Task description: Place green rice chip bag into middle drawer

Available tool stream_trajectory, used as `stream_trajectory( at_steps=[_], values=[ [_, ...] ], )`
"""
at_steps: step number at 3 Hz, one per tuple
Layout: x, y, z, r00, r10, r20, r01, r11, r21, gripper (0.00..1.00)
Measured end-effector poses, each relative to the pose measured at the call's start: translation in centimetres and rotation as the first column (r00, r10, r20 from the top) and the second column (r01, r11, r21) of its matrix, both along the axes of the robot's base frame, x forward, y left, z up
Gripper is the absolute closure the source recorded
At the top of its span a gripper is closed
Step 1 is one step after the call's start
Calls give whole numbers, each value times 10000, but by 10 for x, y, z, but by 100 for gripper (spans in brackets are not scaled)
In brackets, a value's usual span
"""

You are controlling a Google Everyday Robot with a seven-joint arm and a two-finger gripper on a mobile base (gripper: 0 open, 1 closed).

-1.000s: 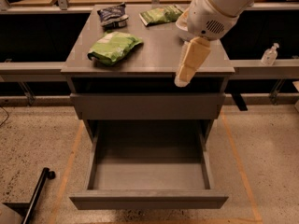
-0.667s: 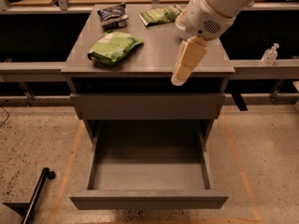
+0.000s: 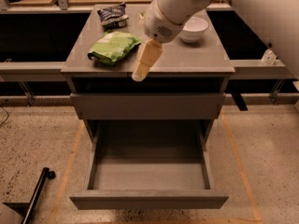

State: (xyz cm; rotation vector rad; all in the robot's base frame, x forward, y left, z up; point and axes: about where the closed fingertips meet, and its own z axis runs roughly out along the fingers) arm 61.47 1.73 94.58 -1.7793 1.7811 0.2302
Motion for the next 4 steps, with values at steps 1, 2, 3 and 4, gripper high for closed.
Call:
stream_trajectory(
  at_steps=[1,2,3,4],
  values=[
    [32,24,-15,9992,-304,249,300,9994,169,0],
    [35,26,-18,9989,-378,269,371,9990,243,0],
    [34,20,-28,9978,-664,28,662,9966,490,0],
    [58,24,-45,9941,-1084,72,1071,9888,1039,0]
  ],
)
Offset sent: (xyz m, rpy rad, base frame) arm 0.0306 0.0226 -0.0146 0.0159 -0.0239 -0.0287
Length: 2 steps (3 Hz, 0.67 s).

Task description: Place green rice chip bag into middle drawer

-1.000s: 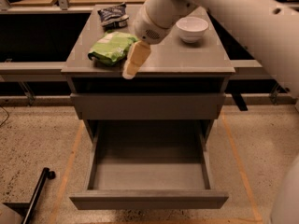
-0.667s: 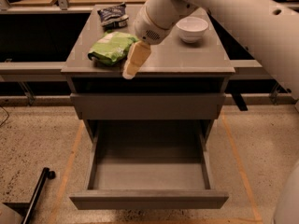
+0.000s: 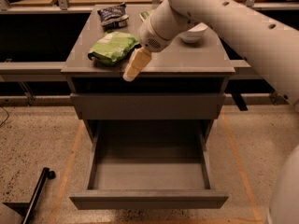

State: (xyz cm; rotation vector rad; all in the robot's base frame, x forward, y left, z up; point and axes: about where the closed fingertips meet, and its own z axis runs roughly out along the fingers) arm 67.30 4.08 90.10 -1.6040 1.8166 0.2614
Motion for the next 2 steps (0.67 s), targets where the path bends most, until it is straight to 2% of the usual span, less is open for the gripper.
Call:
stream_trajectory(
  at_steps=[2],
  values=[
    [68,20,-25,9974,-623,350,565,9877,1459,0]
  ],
)
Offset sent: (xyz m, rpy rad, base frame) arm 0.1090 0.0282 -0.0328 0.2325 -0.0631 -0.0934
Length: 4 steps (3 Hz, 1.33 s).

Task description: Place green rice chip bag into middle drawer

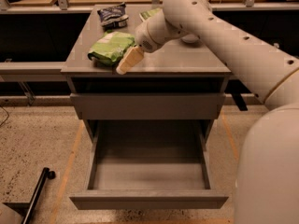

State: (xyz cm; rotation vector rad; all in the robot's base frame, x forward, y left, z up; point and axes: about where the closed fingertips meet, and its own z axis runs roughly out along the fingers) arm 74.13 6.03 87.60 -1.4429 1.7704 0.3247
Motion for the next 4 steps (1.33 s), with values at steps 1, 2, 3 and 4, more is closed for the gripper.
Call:
stream_trajectory(
  at_steps=[1,2,3,4],
  values=[
    [27,15,-12,10000,-93,-34,95,9981,611,0],
    [44,32,-19,10000,27,-40,-23,9950,1003,0],
    [50,49,-16,9996,235,122,-249,9917,1262,0],
    [51,65,-8,9980,519,367,-563,9895,1330,0]
  ],
)
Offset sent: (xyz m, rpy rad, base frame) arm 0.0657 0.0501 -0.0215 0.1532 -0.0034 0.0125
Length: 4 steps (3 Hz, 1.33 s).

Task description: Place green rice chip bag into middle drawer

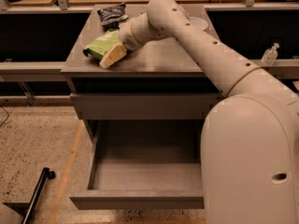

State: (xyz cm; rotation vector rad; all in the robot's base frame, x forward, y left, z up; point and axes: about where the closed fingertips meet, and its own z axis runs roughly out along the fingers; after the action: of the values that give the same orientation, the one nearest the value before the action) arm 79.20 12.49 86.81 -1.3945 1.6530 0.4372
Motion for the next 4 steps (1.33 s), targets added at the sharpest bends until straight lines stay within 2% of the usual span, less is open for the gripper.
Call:
stream_trajectory(
  at_steps=[2,4],
  values=[
    [-3,11,-32,9980,74,-633,-86,9998,-191,39],
    [-4,11,-25,9978,69,-660,-83,9998,-202,86]
  ],
)
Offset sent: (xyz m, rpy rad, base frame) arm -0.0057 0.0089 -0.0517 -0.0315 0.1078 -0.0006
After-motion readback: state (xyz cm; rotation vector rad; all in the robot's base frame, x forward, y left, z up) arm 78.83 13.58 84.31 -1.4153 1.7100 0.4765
